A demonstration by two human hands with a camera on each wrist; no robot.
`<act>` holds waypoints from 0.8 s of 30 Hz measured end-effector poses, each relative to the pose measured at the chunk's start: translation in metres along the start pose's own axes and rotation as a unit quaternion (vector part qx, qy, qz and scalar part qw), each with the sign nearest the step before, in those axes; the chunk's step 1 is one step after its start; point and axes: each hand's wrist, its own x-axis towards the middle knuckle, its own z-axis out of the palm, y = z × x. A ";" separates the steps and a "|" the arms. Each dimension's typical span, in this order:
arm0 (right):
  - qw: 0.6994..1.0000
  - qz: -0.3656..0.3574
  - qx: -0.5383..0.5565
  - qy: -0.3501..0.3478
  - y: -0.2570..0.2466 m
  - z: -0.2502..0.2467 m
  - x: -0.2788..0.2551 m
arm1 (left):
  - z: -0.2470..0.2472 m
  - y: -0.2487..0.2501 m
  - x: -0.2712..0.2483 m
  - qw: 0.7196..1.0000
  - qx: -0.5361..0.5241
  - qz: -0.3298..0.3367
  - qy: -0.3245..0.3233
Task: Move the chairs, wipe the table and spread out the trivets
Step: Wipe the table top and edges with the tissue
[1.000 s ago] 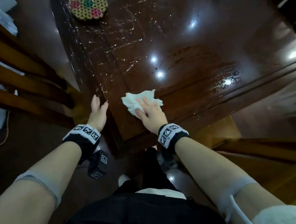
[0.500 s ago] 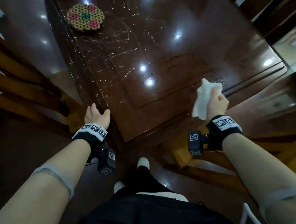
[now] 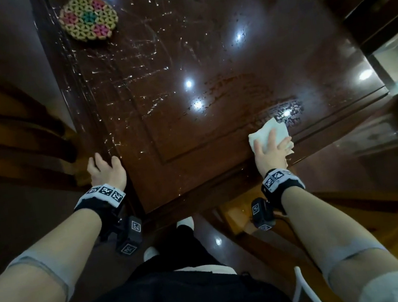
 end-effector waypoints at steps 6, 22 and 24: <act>0.997 0.009 0.063 0.042 -0.007 0.025 -0.034 | -0.002 -0.004 -0.001 0.999 -0.023 0.016 -0.022; 0.980 -0.109 0.163 -0.016 -0.089 0.143 -0.232 | -0.082 -0.060 0.013 0.971 -0.044 0.116 -0.203; 0.976 -0.135 0.169 -0.030 -0.095 0.156 -0.249 | -0.094 -0.071 0.017 0.969 -0.030 0.118 -0.215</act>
